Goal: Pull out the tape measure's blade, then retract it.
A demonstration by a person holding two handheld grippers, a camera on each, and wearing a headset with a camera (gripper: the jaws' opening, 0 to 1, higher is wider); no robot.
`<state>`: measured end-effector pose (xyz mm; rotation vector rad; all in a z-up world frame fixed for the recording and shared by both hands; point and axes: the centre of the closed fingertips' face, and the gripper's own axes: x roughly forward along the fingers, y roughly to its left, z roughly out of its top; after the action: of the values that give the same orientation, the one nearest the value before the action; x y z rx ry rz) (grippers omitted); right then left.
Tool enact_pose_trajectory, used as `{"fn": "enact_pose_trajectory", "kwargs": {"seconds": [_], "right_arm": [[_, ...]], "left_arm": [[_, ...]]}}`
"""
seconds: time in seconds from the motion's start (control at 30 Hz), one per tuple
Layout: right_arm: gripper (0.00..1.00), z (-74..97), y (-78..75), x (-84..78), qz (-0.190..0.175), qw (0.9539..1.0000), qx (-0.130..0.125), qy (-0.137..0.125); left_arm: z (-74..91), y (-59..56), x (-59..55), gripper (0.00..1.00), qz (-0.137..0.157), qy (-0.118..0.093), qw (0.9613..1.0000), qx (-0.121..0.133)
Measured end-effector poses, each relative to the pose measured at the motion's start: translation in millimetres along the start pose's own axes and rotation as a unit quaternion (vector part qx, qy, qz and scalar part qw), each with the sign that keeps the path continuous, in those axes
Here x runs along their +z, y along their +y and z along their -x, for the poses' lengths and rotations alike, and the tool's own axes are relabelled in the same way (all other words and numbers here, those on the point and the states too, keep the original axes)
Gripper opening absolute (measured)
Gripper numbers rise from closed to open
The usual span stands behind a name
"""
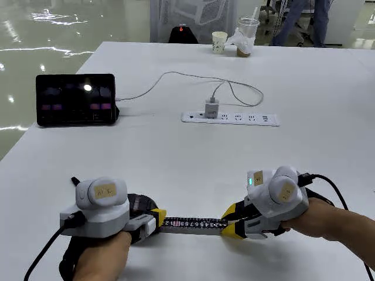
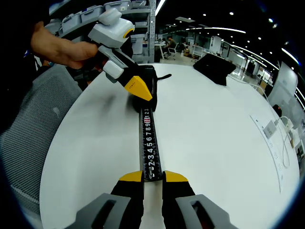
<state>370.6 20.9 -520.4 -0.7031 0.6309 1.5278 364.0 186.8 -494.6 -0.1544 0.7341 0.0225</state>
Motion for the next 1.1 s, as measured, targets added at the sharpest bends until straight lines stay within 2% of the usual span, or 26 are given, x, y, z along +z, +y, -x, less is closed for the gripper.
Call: {"fn": "enact_pose_trajectory", "kwargs": {"seconds": [1.1], "right_arm": [[0.11, -15.5, -0.3, 17.1, 0.005, 0.9999, 0.004, -0.009]], "left_arm": [[-0.7, 0.0, 0.0, 0.58, 0.004, -0.001, 1.0, -0.003]]}}
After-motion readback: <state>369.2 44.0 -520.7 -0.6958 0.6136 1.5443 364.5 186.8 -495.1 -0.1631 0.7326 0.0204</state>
